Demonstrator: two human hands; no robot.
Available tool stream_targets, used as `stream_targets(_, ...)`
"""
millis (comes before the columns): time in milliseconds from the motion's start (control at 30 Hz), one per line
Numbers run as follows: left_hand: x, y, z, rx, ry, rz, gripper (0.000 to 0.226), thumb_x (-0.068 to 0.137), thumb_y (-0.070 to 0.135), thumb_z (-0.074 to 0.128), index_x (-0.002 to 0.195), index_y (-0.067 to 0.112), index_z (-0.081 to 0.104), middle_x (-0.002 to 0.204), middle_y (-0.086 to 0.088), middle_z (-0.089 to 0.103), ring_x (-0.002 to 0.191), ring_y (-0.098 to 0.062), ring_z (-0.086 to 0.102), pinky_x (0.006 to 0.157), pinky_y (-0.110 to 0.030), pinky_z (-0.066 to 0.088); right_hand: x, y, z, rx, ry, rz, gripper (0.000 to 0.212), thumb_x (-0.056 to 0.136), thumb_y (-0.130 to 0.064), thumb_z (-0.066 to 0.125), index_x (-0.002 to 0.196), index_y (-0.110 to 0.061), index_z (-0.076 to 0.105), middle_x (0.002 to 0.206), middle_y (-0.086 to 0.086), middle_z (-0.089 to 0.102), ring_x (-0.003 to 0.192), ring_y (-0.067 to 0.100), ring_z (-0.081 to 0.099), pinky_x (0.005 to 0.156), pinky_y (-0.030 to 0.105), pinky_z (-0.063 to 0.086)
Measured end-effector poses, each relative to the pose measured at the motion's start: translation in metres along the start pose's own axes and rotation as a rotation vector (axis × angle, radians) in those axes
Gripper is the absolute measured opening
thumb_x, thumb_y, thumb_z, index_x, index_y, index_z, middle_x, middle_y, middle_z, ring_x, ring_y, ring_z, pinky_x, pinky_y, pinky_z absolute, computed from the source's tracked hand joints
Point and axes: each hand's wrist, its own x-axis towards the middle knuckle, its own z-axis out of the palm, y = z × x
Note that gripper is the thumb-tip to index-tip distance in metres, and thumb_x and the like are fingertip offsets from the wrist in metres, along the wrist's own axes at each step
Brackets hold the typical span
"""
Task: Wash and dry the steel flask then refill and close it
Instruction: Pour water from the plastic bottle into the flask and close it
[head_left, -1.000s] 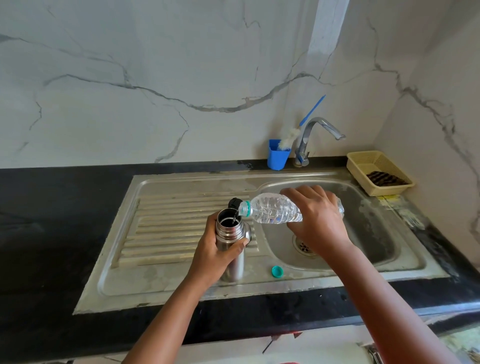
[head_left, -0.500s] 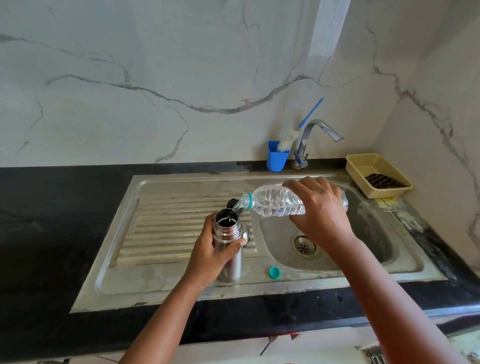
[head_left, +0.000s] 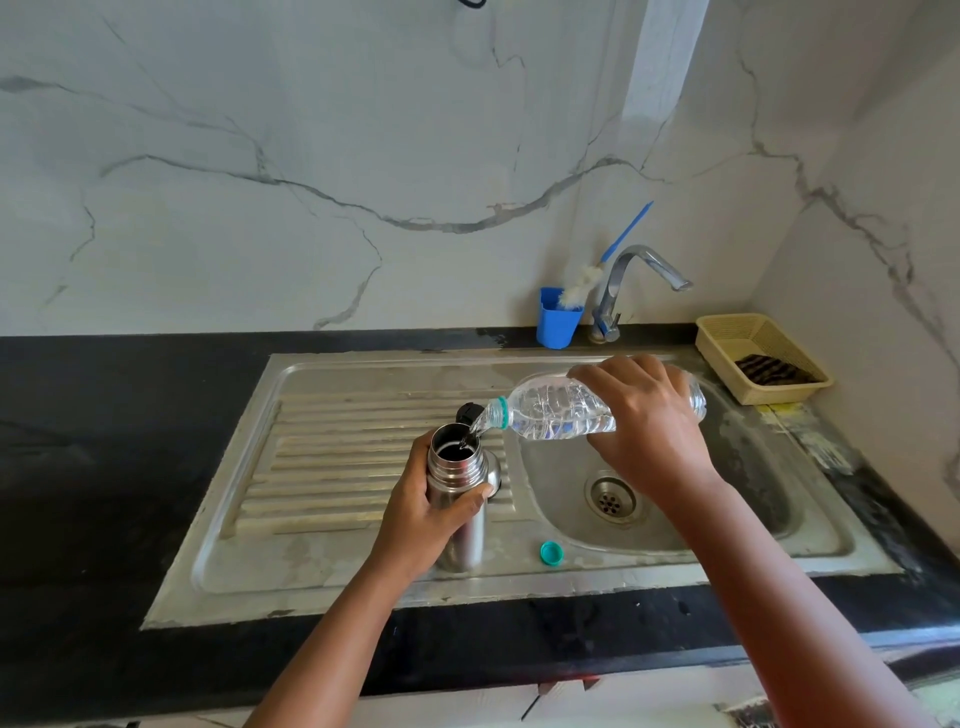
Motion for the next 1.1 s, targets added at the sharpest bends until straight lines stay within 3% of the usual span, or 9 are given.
stream_targets(733, 0.001, -0.004, 0.001, -0.006, 0.019, -0.005, 0.059, 0.079, 0.016, 0.081, 0.119, 0.043, 0.047, 0.108, 0.025, 0.067, 0.100, 0.000, 0.065, 0.080, -0.012, 0.049, 0.011, 0.006, 0.002, -0.045, 0.080, -0.079, 0.068, 0.052, 0.003, 0.084, 0.114, -0.018, 0.068, 0.103, 0.005, 0.066, 0.096, 0.033, 0.056, 0.089, 0.053, 0.043)
stream_targets(867, 0.001, -0.004, 0.001, -0.013, 0.025, -0.004, 0.056, 0.077, 0.025, 0.082, 0.119, 0.042, 0.048, 0.108, 0.022, 0.068, 0.100, -0.002, 0.066, 0.080, -0.013, 0.049, 0.013, 0.005, 0.000, -0.062, 0.079, -0.099, 0.067, 0.054, 0.002, 0.084, 0.115, -0.019, 0.067, 0.104, 0.005, 0.067, 0.098, 0.034, 0.057, 0.089, 0.053, 0.043)
stream_targets(1100, 0.002, -0.005, 0.001, -0.004, 0.026, -0.005, 0.060, 0.078, 0.016, 0.082, 0.120, 0.043, 0.047, 0.109, 0.026, 0.066, 0.101, 0.001, 0.064, 0.081, -0.012, 0.049, 0.016, 0.003, -0.001, -0.101, 0.061, -0.127, 0.065, 0.057, 0.002, 0.084, 0.116, -0.019, 0.066, 0.107, 0.007, 0.066, 0.100, 0.035, 0.058, 0.090, 0.056, 0.044)
